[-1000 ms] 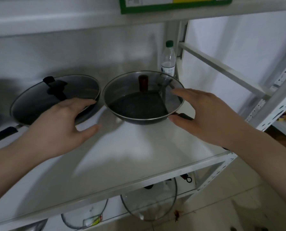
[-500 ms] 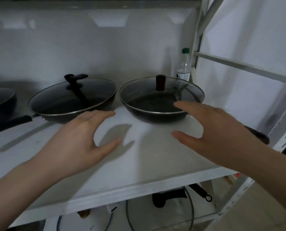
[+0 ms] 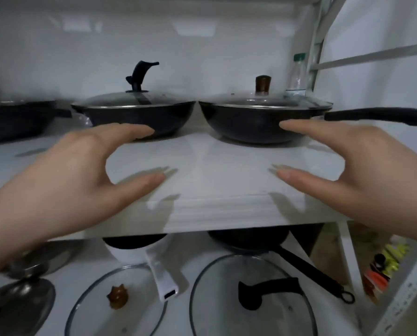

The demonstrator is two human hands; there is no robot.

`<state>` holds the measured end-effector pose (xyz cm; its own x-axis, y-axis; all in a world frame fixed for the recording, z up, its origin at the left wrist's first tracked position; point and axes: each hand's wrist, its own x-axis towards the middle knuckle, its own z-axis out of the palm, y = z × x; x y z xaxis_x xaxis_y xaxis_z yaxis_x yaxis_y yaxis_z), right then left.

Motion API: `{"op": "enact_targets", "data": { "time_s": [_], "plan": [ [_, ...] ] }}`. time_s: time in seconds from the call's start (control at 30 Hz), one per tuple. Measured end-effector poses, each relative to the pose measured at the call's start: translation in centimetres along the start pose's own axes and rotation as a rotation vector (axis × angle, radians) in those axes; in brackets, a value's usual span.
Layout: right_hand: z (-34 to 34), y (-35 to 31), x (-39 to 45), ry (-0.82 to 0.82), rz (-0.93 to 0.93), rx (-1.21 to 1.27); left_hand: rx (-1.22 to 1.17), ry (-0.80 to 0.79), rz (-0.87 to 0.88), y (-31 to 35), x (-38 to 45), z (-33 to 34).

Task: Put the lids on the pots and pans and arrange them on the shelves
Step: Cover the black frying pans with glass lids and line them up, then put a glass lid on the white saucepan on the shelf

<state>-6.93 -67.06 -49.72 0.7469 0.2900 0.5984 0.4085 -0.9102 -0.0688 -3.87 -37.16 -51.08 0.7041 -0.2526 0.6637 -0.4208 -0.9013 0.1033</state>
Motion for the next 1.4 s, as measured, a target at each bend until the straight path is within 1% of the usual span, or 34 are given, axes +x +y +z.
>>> {"op": "enact_targets", "data": {
  "time_s": [0.07,0.17,0.3,0.5,0.6,0.67,0.73,0.83,0.9,1.0,1.13,1.2,1.3,1.33,1.4],
  "plan": [
    [1.4,0.0,-2.1,0.016,-0.01,0.01,-0.06,0.046,-0.007,0.3,-2.4,0.6],
    [3.1,-0.2,-5.4,-0.006,-0.024,0.045,-0.133,0.077,-0.014,1.4,-5.7,1.7],
    [4.9,-0.4,-8.6,-0.076,-0.064,0.09,-0.15,0.065,0.011,3.4,-8.7,3.1],
    [7.1,0.0,-12.4,-0.188,-0.064,0.108,-0.183,-0.04,0.052,6.2,-11.9,5.3],
    [9.0,1.0,-14.6,-0.191,-0.07,0.126,-0.159,-0.115,0.041,7.7,-13.9,7.3],
    [10.7,1.9,-15.6,-0.204,-0.038,0.135,-0.141,-0.183,0.005,7.9,-15.0,9.3],
    [12.6,3.3,-16.3,-0.23,-0.009,0.158,-0.124,-0.261,-0.066,7.5,-15.9,11.6],
    [15.8,5.4,-16.3,-0.315,0.017,0.137,-0.118,-0.334,-0.147,6.3,-16.8,14.9],
    [18.2,6.9,-16.0,-0.365,0.05,0.121,-0.101,-0.368,-0.172,5.4,-17.0,16.9],
    [22.0,9.0,-15.2,-0.403,0.093,0.124,-0.07,-0.375,-0.175,4.0,-16.2,19.9],
    [25.7,11.2,-13.6,-0.4,0.135,0.115,-0.092,-0.425,-0.154,2.1,-13.7,23.8],
    [26.7,12.4,-13.0,-0.408,0.164,0.101,-0.113,-0.464,-0.133,1.8,-12.1,25.4],
    [27.5,14.6,-12.0,-0.365,0.215,0.061,-0.169,-0.494,-0.093,2.4,-9.9,28.3],
    [27.6,15.3,-11.8,-0.359,0.24,0.029,-0.189,-0.501,-0.079,2.8,-9.3,29.5],
    [27.8,17.1,-11.4,-0.402,0.317,-0.083,-0.208,-0.517,-0.04,4.2,-8.7,32.2]
  ]
}}
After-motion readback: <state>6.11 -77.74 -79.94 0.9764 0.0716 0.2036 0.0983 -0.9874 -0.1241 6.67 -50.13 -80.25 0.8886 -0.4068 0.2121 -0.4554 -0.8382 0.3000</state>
